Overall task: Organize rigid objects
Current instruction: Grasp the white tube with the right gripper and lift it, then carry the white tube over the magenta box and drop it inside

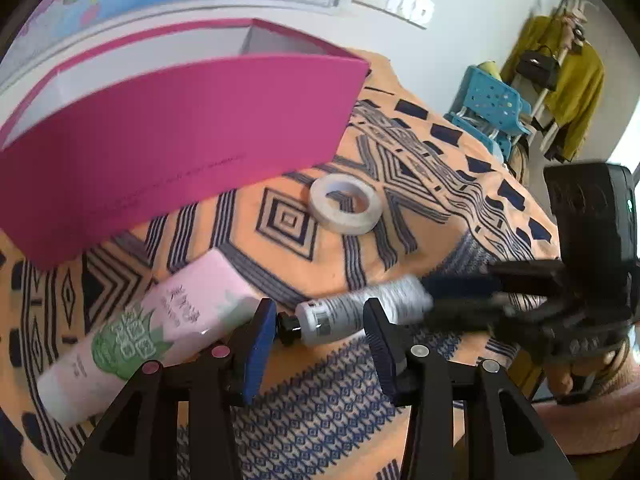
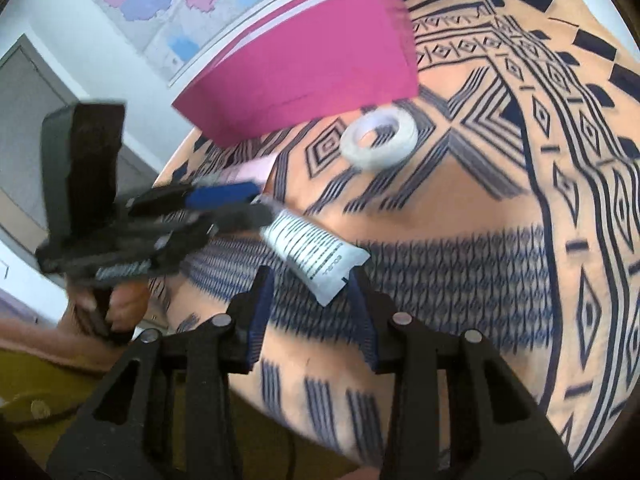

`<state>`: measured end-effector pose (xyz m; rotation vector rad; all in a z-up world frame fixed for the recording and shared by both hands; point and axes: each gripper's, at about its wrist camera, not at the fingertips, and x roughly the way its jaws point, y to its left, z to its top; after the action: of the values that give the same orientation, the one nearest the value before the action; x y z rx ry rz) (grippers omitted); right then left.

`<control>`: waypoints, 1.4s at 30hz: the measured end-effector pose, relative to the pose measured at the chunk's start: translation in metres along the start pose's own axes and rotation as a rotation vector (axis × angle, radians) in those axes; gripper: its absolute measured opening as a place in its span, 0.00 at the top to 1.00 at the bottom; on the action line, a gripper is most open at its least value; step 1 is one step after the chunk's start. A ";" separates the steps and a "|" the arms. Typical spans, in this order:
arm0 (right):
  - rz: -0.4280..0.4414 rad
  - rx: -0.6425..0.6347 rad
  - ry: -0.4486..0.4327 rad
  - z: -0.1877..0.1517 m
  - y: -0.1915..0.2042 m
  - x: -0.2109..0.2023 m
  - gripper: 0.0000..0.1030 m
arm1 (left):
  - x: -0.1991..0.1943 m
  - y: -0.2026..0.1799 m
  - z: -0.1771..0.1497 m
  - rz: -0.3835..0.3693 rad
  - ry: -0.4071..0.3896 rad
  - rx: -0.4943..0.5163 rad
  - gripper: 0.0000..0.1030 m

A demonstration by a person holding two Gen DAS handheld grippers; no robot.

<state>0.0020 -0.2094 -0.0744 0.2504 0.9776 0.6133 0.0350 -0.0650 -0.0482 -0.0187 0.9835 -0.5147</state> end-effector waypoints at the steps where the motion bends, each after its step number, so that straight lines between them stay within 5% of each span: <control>1: -0.010 -0.002 -0.009 0.004 -0.001 0.002 0.59 | 0.001 0.001 -0.001 -0.004 0.005 -0.011 0.57; 20: -0.022 0.003 -0.029 0.005 0.001 0.005 0.54 | -0.002 -0.005 -0.004 0.065 -0.005 -0.046 0.57; 42: 0.006 -0.111 -0.142 0.056 0.028 -0.021 0.54 | -0.046 0.003 0.048 0.108 -0.169 -0.071 0.57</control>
<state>0.0292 -0.1950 -0.0162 0.1958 0.8035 0.6442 0.0542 -0.0530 0.0138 -0.0714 0.8319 -0.3728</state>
